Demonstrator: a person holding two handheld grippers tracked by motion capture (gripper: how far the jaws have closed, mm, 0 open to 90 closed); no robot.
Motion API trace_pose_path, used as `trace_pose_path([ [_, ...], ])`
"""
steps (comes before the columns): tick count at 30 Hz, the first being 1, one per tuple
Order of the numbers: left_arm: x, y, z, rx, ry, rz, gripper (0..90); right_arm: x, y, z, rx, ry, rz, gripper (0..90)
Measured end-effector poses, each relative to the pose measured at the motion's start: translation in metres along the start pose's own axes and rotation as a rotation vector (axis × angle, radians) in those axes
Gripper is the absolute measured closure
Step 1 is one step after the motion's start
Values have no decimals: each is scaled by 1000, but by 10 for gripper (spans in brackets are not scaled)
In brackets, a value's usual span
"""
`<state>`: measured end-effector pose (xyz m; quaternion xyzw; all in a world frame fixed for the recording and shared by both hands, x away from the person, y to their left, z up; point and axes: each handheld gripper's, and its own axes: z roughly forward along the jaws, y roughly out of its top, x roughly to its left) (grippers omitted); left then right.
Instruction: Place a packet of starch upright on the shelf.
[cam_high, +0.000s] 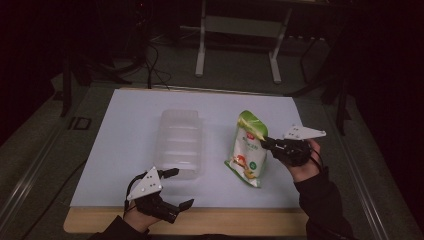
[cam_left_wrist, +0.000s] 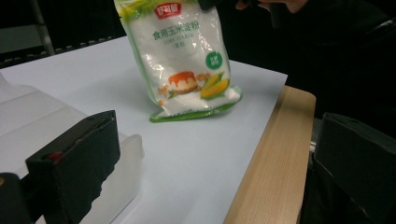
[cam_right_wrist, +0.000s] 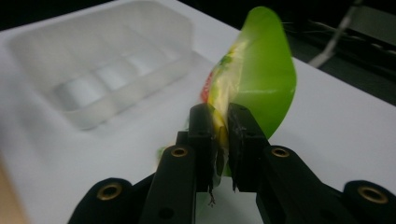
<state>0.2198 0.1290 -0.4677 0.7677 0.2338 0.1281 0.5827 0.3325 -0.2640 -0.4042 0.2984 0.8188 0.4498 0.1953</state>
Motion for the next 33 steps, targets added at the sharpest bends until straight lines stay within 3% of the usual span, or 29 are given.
trace_pose_path([
  [8, 6, 28, 10, -18, -17, 44, 7, 27, -8, -10, 0, 86, -49, 809],
  [14, 23, 59, 32, 5, -50, 83, 7, 36, -11, -13, 4, 106, -69, 809],
  [23, 62, 88, 88, 101, -109, 69, 7, 44, -11, -14, 5, 135, -96, 808],
  [25, 70, 90, 101, 117, -130, 53, 7, 45, -11, -14, 7, 140, -102, 808],
  [27, 79, 90, 116, 158, -134, 72, 7, 47, -10, -13, 8, 144, -111, 808],
  [33, 102, 88, 150, 224, -186, 55, 7, 51, -7, -11, 20, 155, -127, 808],
])
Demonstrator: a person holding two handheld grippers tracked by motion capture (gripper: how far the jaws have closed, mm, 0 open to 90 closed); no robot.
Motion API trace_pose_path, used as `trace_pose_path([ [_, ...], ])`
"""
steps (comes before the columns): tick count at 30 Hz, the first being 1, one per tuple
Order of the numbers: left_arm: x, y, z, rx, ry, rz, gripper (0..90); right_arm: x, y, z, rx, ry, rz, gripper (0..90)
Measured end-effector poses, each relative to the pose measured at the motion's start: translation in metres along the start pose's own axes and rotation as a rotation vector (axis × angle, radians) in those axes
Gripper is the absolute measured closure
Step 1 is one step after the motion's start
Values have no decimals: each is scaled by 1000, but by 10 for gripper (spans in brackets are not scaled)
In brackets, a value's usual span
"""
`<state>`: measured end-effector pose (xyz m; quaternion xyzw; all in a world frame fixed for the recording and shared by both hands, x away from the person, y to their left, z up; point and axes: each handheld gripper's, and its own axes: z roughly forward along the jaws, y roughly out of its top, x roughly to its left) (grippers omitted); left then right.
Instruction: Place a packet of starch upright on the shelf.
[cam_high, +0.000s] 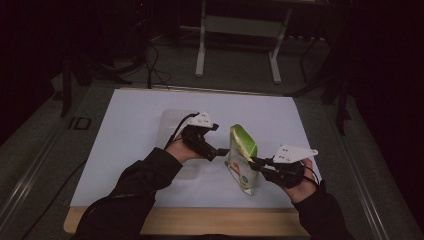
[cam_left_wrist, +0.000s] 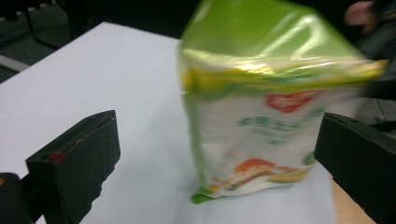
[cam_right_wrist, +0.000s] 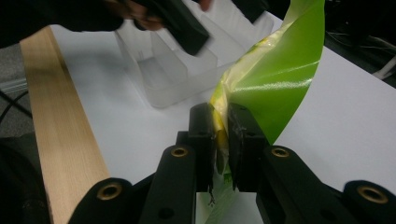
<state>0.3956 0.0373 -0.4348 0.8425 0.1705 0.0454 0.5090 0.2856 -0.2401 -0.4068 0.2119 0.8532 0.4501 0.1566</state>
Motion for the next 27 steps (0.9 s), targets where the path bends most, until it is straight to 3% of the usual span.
trace_pose_path([
  [3, 11, 1, 11, 12, -30, -14, 7, 1, 1, 1, -1, 10, -2, 808],
  [5, 17, 2, 18, 5, -89, -34, 7, 2, 2, 2, 0, 14, -6, 808],
  [9, 20, 6, 28, 29, -155, 4, 7, 3, 3, 2, 4, 21, -12, 808],
  [12, 23, 6, 34, 57, -206, 5, 72, 1, 2, 2, 3, 24, -9, 809],
  [15, 24, 5, 37, 60, -257, 12, 167, -1, 1, 1, -1, 32, 0, 808],
  [19, 23, 4, 40, 58, -315, 7, 374, -4, 1, 1, -5, 34, 1, 808],
  [23, 20, 4, 41, 60, -305, 1, 519, -6, 0, 1, -6, 44, 13, 809],
  [27, 17, 4, 42, 65, -286, -15, 805, -6, 0, 1, 0, 31, 7, 809],
])
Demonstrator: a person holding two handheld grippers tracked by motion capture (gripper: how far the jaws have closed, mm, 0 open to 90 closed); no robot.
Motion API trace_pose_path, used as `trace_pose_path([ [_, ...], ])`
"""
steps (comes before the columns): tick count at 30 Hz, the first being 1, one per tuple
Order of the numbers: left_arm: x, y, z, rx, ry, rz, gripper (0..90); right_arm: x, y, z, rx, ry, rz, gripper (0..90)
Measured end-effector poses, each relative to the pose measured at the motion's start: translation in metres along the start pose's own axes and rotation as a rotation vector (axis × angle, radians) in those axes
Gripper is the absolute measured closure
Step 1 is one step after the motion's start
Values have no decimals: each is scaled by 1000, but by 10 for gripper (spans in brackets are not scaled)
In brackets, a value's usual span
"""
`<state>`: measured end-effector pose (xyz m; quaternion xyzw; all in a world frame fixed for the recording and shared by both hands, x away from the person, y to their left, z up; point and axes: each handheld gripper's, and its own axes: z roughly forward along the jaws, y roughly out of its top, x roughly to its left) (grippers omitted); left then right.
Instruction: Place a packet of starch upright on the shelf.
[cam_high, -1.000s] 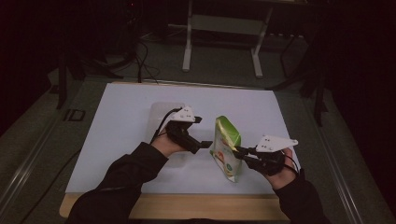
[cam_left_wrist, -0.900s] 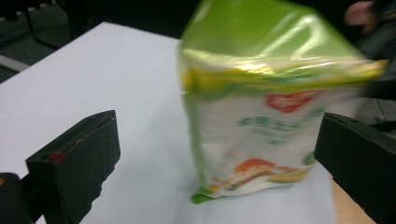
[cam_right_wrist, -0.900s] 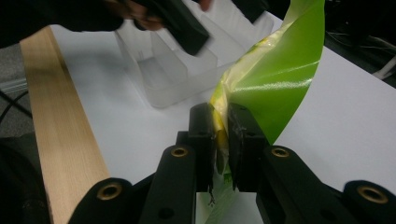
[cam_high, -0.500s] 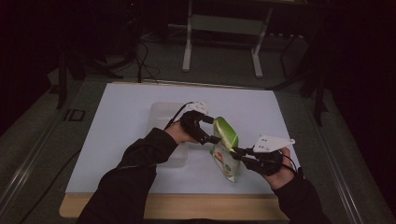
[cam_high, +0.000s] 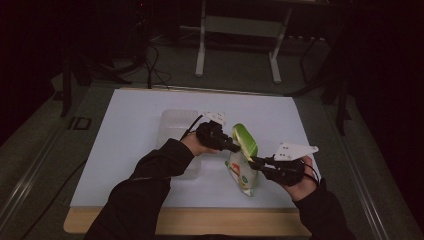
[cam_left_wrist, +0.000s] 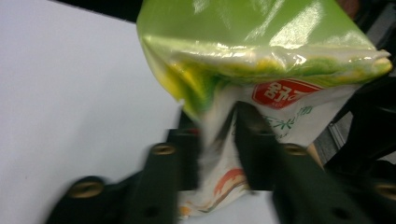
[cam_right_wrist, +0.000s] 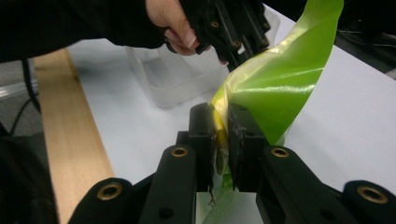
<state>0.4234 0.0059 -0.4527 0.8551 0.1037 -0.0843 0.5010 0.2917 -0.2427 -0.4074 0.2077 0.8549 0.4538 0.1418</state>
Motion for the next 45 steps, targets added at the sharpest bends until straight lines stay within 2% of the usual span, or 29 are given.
trace_pose_path([
  [2, -6, 2, 4, 13, 30, 8, 857, 0, 0, 1, 2, 1, 6, 808],
  [7, -14, 4, 1, 25, 80, 15, 872, 2, -1, -2, -5, -29, 1, 803],
  [10, -17, 5, 0, 29, 97, 12, 874, -1, -5, -6, -22, -42, 19, 794],
  [14, -25, 7, 0, 27, 129, 1, 875, -2, -10, -13, -43, -61, 64, 736],
  [16, -30, 10, 1, 29, 136, -2, 875, -2, -12, -21, -87, -48, 99, 687],
  [18, -35, 12, 1, 29, 139, 2, 876, -3, -13, -30, -126, -59, 122, 614],
  [20, -39, 14, 0, 21, 144, -5, 877, -6, -13, -41, -169, -95, 138, 600],
  [21, -42, 15, 0, 20, 151, -5, 877, -7, -14, -47, -181, -131, 142, 569],
  [23, -49, 18, -1, 9, 146, -14, 878, -10, -16, -57, -225, -170, 161, 436],
  [25, -57, 22, -5, -6, 153, -3, 878, -13, -18, -65, -248, -240, 176, 374],
  [26, -61, 24, -7, -16, 159, 4, 880, -15, -19, -69, -265, -258, 182, 338],
  [28, -69, 30, -15, -36, 176, 10, 880, -19, -23, -76, -311, -316, 187, 203],
  [29, -69, 30, -15, -36, 176, 10, 880, -19, -23, -76, -311, -316, 187, 203],
  [31, -76, 38, -32, -97, 211, -6, 881, -22, -27, -80, -333, -339, 211, 157],
  [32, -77, 39, -38, -119, 225, -7, 881, -27, -32, -82, -350, -314, 231, 127],
  [35, -85, 45, -56, -171, 269, -1, 881, -28, -36, -83, -342, -329, 228, 138],
  [39, -97, 49, -79, -235, 334, 1, 881, -31, -40, -82, -339, -333, 250, 139],
  [45, -106, 45, -109, -299, 410, -30, 882, -30, -40, -79, -323, -312, 252, 141],
])
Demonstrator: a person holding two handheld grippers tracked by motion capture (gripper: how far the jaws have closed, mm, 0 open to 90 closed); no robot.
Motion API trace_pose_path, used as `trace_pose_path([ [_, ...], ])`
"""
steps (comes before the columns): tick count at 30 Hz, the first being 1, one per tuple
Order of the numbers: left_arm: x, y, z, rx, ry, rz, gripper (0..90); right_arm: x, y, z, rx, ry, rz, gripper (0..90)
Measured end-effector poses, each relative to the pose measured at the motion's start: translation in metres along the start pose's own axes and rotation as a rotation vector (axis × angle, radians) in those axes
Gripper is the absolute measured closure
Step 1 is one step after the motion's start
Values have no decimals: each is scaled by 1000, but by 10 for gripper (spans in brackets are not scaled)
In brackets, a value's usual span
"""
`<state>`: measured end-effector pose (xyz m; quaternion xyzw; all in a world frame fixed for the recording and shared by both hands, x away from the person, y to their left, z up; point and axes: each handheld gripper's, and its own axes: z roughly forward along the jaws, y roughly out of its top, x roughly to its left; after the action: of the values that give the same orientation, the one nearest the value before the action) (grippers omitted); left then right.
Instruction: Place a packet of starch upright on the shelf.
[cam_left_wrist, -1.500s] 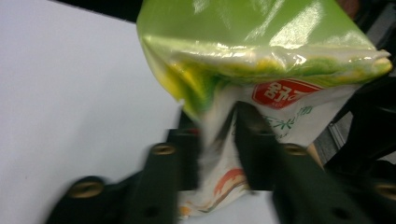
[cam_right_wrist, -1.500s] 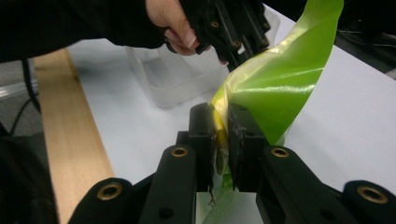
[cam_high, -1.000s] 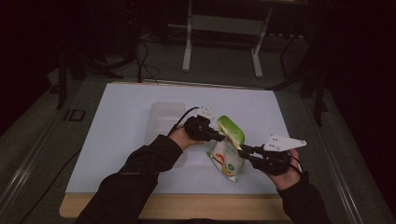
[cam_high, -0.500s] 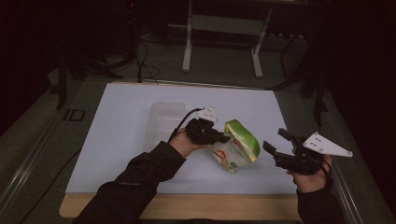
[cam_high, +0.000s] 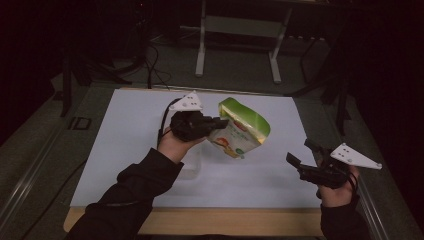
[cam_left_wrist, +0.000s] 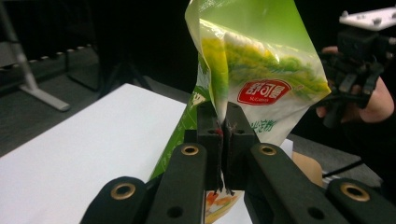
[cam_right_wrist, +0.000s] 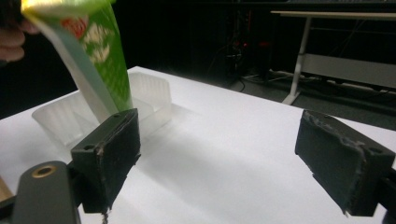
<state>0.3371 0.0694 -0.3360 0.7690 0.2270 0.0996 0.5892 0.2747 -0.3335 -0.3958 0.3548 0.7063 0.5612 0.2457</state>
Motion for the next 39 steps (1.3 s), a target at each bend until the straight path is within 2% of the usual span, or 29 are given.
trace_pose_path([
  [4, -1, 0, -18, -20, 66, -14, 882, 0, -1, 2, 5, 4, 11, 143],
  [5, -1, 0, -22, -25, 70, -27, 881, 0, -1, 2, 7, 5, 15, 143],
  [7, -1, 0, -30, -27, 98, -29, 881, 1, -1, 3, 10, 9, 16, 143],
  [14, 1, -9, -52, -43, 140, -65, 881, 2, -1, 4, 13, 19, 15, 144],
  [15, 2, -15, -56, -47, 144, -73, 881, 2, -1, 5, 14, 19, 14, 144],
  [19, 5, -28, -62, -47, 162, -107, 881, 2, -3, 5, 15, 25, 24, 144],
  [21, 5, -28, -62, -47, 162, -107, 881, 3, -3, 6, 18, 27, 29, 144],
  [22, 8, -40, -63, -46, 171, -132, 881, 2, -4, 6, 19, 26, 25, 145],
  [31, 19, -81, -69, -20, 182, -229, 880, 1, -6, 7, 26, 30, 36, 145],
  [33, 23, -91, -75, -33, 195, -259, 880, 1, -7, 7, 27, 29, 40, 145],
  [34, 23, -91, -75, -33, 195, -259, 880, 1, -7, 7, 26, 31, 42, 145],
  [35, 27, -97, -81, -36, 203, -276, 880, 1, -7, 7, 25, 32, 44, 145],
  [36, 28, -100, -82, -30, 210, -275, 880, 1, -7, 8, 25, 33, 43, 145],
  [39, 28, -112, -77, 34, 211, -261, 880, 1, -8, 8, 25, 38, 43, 145],
])
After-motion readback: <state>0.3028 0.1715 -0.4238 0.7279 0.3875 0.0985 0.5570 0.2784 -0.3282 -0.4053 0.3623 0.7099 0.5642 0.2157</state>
